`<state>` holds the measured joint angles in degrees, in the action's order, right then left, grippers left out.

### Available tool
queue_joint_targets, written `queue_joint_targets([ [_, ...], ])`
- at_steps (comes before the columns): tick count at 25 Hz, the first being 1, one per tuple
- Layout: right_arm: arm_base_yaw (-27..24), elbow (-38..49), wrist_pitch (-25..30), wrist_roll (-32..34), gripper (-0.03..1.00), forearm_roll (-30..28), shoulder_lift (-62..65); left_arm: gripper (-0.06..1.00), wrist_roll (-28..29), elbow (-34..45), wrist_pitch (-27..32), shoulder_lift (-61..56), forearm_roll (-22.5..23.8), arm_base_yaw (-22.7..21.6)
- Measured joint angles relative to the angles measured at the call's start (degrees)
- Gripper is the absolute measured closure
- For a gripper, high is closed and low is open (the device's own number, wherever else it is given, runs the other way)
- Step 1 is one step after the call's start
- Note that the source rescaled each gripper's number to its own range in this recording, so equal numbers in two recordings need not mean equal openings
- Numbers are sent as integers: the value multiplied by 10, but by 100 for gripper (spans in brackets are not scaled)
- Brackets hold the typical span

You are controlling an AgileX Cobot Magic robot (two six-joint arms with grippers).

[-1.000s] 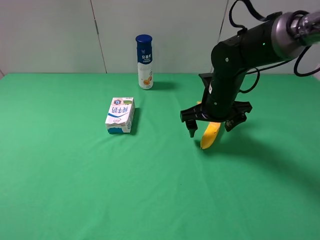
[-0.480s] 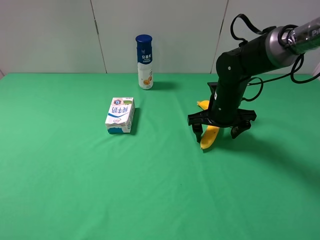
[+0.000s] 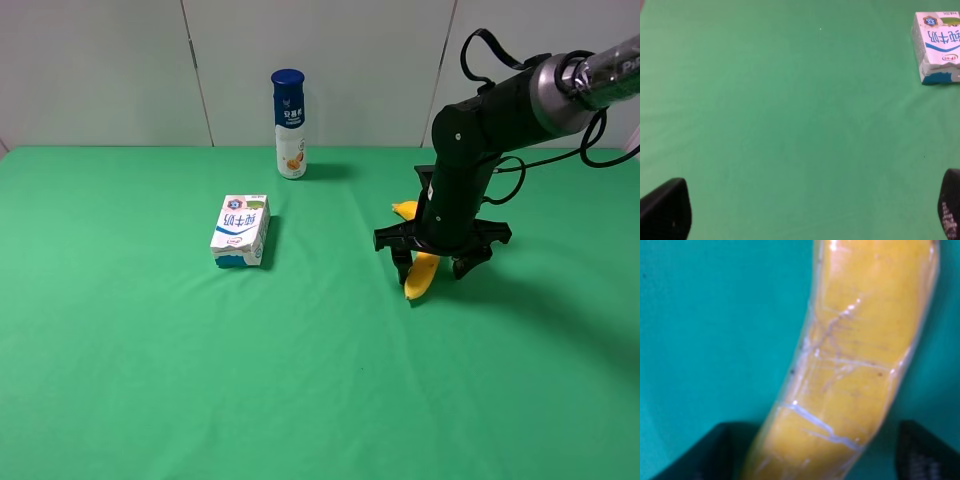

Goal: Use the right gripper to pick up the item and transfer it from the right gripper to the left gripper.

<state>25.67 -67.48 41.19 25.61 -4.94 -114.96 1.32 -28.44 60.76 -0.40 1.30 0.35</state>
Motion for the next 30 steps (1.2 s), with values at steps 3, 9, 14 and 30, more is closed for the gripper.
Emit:
queue_joint_targets([
  [3, 0, 0, -1, 0, 69, 5, 0, -3, 0, 0, 0, 0, 0, 0],
  [9, 0, 0, -2, 0, 96, 6, 0, -3, 0, 0, 0, 0, 0, 0],
  [14, 0, 0, -7, 0, 96, 7, 0, -3, 0, 0, 0, 0, 0, 0],
  [30, 0, -2, 64, -83, 96, 8, 93, -3, 0, 0, 0, 0, 0, 0],
])
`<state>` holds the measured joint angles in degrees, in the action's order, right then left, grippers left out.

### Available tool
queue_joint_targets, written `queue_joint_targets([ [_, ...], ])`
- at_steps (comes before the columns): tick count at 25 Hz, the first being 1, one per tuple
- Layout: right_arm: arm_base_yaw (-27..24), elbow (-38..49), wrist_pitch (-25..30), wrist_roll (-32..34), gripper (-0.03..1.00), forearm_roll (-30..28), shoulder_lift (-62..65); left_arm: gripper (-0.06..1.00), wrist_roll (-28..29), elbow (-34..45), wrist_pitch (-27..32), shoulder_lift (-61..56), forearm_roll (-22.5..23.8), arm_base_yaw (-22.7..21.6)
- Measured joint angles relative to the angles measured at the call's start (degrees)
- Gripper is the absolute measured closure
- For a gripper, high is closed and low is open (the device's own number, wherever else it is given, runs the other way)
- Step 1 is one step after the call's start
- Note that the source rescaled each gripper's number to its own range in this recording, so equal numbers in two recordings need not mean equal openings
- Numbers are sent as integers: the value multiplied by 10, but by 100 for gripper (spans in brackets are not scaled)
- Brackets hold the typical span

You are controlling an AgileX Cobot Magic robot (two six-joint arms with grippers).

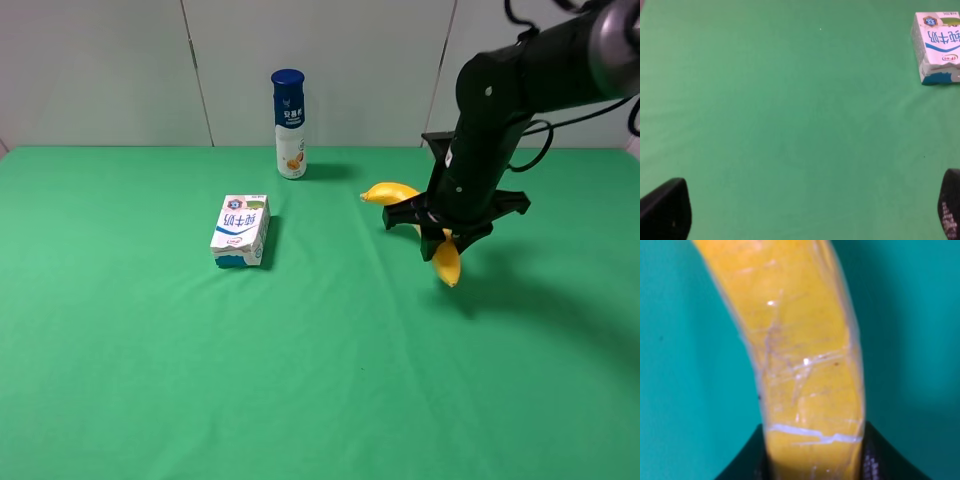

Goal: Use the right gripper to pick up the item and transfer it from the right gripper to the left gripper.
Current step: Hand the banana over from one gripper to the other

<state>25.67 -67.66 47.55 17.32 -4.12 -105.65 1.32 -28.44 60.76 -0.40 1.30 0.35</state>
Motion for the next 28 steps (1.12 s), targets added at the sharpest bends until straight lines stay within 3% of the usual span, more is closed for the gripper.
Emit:
queue_joint_targets([
  [6, 0, 0, 48, -72, 96, 4, 44, -3, 0, 0, 0, 0, 0, 0],
  [11, 8, -5, 81, -140, 96, 49, 54, -3, 0, 0, 0, 0, 0, 0],
  [20, 105, -90, 132, -203, 96, 41, 55, -3, 0, 0, 0, 0, 0, 0],
  [28, 148, -105, 171, -271, 96, 41, 55, -3, 0, 0, 0, 0, 0, 0],
])
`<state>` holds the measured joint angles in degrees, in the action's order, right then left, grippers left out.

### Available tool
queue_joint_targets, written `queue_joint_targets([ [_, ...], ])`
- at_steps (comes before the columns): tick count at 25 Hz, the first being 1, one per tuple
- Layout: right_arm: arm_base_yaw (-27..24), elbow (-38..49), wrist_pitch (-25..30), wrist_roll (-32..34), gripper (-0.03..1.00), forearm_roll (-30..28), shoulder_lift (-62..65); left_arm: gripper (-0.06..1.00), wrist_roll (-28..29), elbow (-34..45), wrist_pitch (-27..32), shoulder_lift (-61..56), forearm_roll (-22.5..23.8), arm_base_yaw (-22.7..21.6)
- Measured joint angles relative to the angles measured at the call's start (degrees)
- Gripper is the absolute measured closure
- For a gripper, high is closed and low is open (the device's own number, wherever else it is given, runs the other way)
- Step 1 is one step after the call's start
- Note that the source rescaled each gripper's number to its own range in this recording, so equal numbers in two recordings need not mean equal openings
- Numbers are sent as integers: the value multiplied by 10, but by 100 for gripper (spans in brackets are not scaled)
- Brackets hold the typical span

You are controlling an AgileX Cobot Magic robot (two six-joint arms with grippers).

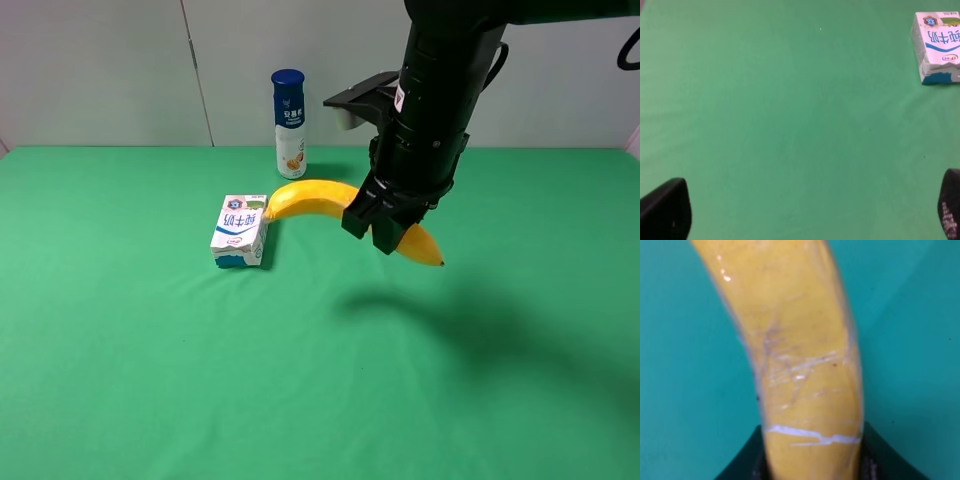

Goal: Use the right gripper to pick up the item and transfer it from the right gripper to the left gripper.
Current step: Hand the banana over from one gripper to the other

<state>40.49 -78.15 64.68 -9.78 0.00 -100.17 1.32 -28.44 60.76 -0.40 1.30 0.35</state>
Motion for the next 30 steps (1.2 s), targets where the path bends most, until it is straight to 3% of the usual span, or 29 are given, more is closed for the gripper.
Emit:
queue_joint_targets([
  [11, 10, 0, 12, -106, 96, 44, 0, -3, 0, 0, 0, 0, -2, 0],
  [16, 10, 0, 17, -133, 96, 59, 0, -3, -10, -9, 20, 15, -37, 0],
  [20, 10, 0, 19, -142, 96, 71, 0, -3, -41, -33, 35, 98, -55, 0],
  [24, 10, 0, 20, -143, 96, 73, 0, -3, -108, -68, 36, 207, -66, 0],
  [27, 10, 0, 20, -144, 96, 73, 0, -3, -158, -95, 35, 292, -96, 1],
  [30, 10, 0, 20, -144, 96, 73, 0, -3, -174, -115, 13, 355, -129, 24],
])
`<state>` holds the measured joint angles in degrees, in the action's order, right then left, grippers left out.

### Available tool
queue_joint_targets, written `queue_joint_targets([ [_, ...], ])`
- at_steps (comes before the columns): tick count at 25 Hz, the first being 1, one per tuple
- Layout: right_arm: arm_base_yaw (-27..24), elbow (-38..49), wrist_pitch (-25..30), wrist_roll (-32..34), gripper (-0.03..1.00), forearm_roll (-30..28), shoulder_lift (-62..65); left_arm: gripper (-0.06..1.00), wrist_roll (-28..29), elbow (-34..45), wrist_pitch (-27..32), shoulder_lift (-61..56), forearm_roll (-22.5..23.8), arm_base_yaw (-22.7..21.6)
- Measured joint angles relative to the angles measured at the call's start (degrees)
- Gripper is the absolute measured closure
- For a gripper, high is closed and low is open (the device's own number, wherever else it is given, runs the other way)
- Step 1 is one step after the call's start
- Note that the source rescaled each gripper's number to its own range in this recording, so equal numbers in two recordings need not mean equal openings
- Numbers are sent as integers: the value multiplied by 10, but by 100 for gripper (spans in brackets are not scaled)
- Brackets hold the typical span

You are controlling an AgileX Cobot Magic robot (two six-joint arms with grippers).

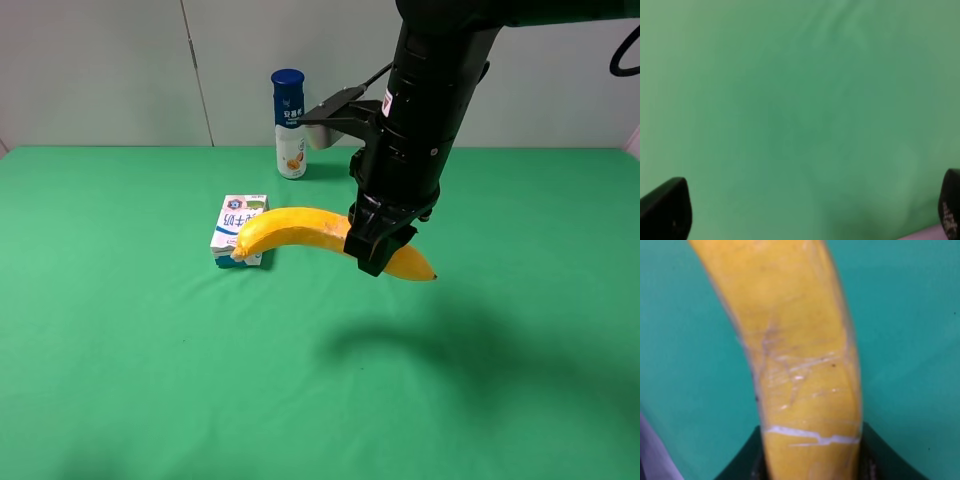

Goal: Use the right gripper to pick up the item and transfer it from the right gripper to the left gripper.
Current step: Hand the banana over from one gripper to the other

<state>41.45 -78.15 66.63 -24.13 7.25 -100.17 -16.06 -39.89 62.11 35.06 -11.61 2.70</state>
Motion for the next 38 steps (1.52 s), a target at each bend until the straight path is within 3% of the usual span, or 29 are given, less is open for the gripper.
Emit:
queue_joint_targets([
  [10, 0, 0, 0, 0, 96, 0, 0, -3, -64, -74, -46, 208, -11, 140],
  [18, 0, 0, 0, 0, 96, 2, 0, -3, -108, -162, -64, 366, -11, 223],
  [25, 0, 0, 0, 0, 96, 2, 0, -3, -135, -235, -63, 466, -11, 262],
  [38, 0, 0, -6, 0, 96, 12, 0, -2, -186, -264, -102, 546, -12, 305],
])
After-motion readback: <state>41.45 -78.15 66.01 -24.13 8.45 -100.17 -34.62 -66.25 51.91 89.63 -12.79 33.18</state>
